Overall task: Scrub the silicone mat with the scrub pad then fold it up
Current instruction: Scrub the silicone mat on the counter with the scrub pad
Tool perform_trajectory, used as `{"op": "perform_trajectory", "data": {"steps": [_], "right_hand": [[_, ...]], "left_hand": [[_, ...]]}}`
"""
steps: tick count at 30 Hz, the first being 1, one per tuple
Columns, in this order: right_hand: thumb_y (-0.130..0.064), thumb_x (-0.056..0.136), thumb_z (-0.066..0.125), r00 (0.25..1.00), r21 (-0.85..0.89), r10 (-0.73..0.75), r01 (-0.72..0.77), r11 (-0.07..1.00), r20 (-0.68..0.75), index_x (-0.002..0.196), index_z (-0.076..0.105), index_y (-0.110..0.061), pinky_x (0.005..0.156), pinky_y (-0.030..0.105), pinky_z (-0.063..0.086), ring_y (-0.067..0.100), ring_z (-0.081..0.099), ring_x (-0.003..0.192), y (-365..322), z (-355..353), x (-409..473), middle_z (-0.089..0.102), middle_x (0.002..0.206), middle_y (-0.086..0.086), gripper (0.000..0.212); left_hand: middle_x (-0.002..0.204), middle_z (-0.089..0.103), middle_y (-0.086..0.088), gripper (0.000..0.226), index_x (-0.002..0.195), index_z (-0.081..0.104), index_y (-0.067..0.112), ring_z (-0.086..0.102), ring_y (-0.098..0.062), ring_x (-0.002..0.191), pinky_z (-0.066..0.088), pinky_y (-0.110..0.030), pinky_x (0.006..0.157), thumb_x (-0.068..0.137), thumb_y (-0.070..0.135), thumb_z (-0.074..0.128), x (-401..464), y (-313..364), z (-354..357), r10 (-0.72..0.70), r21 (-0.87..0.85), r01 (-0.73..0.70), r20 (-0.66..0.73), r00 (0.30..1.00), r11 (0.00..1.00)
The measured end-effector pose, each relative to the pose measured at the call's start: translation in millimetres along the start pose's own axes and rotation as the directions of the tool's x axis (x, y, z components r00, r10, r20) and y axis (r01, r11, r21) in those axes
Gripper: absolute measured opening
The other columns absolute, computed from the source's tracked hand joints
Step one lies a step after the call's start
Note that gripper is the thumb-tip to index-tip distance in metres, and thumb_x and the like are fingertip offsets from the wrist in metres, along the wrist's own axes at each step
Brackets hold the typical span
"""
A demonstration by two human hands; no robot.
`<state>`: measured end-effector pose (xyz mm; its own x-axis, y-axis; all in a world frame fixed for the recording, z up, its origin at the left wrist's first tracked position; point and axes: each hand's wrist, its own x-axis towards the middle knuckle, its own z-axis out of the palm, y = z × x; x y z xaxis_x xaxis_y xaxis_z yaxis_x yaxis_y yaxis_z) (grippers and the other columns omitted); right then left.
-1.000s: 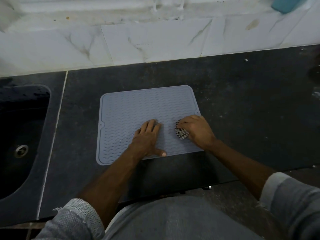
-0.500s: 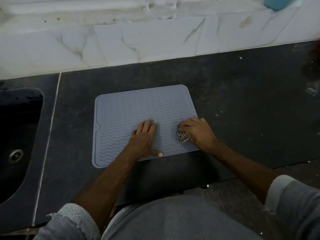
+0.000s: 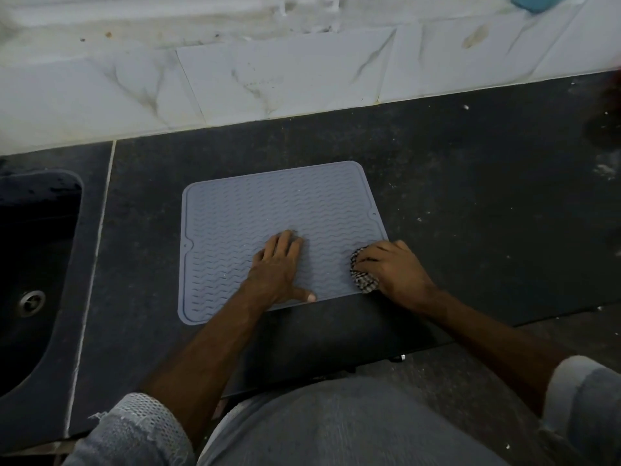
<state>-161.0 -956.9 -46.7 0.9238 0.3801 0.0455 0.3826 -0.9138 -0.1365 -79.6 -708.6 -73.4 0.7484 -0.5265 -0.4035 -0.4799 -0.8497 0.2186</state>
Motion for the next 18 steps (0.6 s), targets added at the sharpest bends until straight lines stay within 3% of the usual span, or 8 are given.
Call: {"op": "perform_trajectory", "data": {"steps": [3,6,9,14,18], "right_hand": [[-0.011,0.063,0.075,0.996,0.020,-0.055,0.057,0.998,-0.068,0.102,0.069,-0.017,0.081,0.038,0.044,0.026,0.060,0.102,-24.3,6.6,11.9,0.067,0.108,0.002,0.041],[-0.015,0.066,0.076,0.987,0.038,-0.156,0.157,0.987,-0.028,0.103,0.069,-0.020,0.083,0.038,0.043,0.025,0.057,0.106,-51.9,18.8,20.0,0.066,0.110,-0.001,0.038],[-0.014,0.068,0.073,0.982,0.003,-0.187,0.188,0.982,-0.002,0.108,0.067,-0.020,0.087,0.039,0.042,0.025,0.056,0.111,-37.8,19.1,8.9,0.064,0.116,0.000,0.041],[-0.010,0.059,0.075,0.994,-0.059,-0.105,0.105,0.993,0.000,0.107,0.067,-0.019,0.084,0.033,0.028,0.026,0.059,0.107,12.0,4.9,-22.1,0.065,0.114,0.001,0.049],[-0.009,0.059,0.073,0.995,-0.043,-0.078,0.076,0.996,-0.056,0.105,0.068,-0.019,0.080,0.033,0.029,0.027,0.059,0.105,0.0,5.7,-8.5,0.066,0.111,0.001,0.047]], "left_hand": [[0.158,-0.013,-0.005,0.127,0.151,-0.005,0.019,-0.009,-0.029,0.145,0.009,-0.052,0.114,0.062,0.071,0.070,1.2,0.4,0.1,-0.004,0.005,0.004,-0.009,1.000,1.000],[0.158,-0.011,-0.005,0.128,0.151,-0.005,0.019,-0.007,-0.029,0.145,0.011,-0.052,0.114,0.061,0.072,0.070,1.7,1.0,0.5,-0.010,0.024,0.010,-0.018,1.000,1.000],[0.158,-0.012,-0.004,0.128,0.151,-0.005,0.020,-0.008,-0.028,0.145,0.010,-0.052,0.114,0.062,0.072,0.069,1.1,-0.6,0.2,0.000,0.002,0.001,-0.012,1.000,1.000],[0.158,-0.014,-0.004,0.126,0.151,-0.005,0.019,-0.010,-0.029,0.145,0.007,-0.053,0.114,0.064,0.069,0.071,0.0,0.3,-1.4,0.004,-0.022,-0.004,0.007,1.000,1.000],[0.158,-0.015,-0.005,0.126,0.151,-0.005,0.019,-0.010,-0.030,0.145,0.007,-0.053,0.114,0.064,0.068,0.071,-0.1,2.0,-2.5,-0.003,-0.006,0.003,0.009,1.000,1.000]]}}
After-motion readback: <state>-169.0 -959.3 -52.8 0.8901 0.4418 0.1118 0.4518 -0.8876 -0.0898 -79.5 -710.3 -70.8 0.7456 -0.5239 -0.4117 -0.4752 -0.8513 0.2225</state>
